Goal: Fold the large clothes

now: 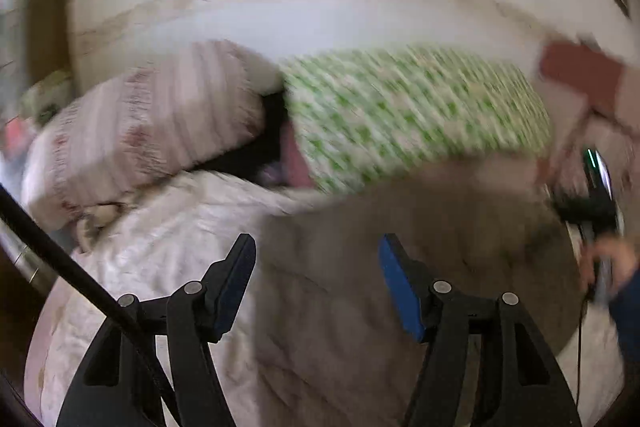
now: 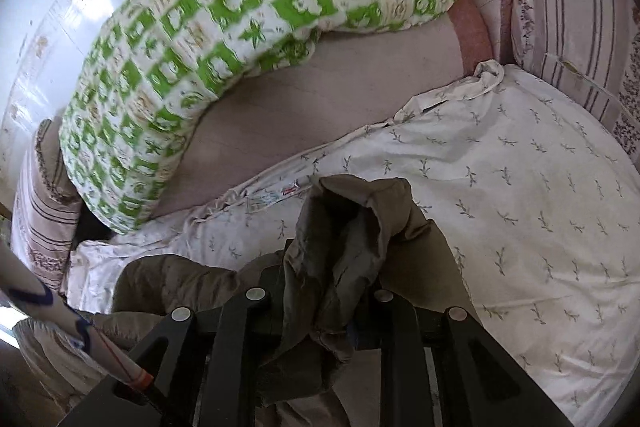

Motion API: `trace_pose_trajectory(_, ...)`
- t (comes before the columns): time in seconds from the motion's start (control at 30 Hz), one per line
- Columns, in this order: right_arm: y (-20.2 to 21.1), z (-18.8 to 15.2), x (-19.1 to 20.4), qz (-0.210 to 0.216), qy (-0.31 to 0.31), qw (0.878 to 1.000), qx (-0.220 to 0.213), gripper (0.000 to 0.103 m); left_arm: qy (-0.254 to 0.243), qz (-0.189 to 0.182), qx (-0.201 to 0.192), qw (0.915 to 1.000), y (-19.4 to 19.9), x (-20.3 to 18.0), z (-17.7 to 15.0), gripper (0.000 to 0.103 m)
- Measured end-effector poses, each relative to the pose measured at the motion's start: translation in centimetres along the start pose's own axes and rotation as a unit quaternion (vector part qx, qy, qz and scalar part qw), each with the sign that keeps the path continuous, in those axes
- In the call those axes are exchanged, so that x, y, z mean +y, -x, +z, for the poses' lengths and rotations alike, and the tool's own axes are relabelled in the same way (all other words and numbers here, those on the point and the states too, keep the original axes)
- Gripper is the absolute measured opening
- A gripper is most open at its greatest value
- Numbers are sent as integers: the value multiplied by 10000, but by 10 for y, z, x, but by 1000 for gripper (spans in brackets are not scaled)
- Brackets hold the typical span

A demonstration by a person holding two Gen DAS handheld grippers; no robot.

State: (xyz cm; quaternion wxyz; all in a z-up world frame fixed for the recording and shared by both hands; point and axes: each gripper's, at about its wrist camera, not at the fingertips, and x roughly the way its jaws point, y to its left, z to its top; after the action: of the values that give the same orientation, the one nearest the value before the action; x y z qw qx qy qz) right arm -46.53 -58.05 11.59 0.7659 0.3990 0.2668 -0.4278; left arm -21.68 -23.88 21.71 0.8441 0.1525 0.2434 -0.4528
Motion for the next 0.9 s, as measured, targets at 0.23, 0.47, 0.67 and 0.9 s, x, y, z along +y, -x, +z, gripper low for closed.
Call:
trace_pose_trajectory(0.23, -11, 1, -12, 242, -115, 9995, 169, 40, -489, -181, 863, 9949, -112, -60, -54, 63)
trace_pose_trajectory(0.47, 40, -12, -32, 1056, -151, 9942, -109, 63, -379, -164, 1045, 9937, -173, -64, -56, 73)
trace_pose_trajectory(0.67, 88, -74, -30, 1122, 277, 9927, -350, 63, -292, 179, 1175, 9925, -192, -64, -62, 81)
trace_pose_trajectory(0.9, 110, -150, -5, 595, 960, 9908, -752, 44, 189, 221, 839, 9961, -97, -58, -85, 74)
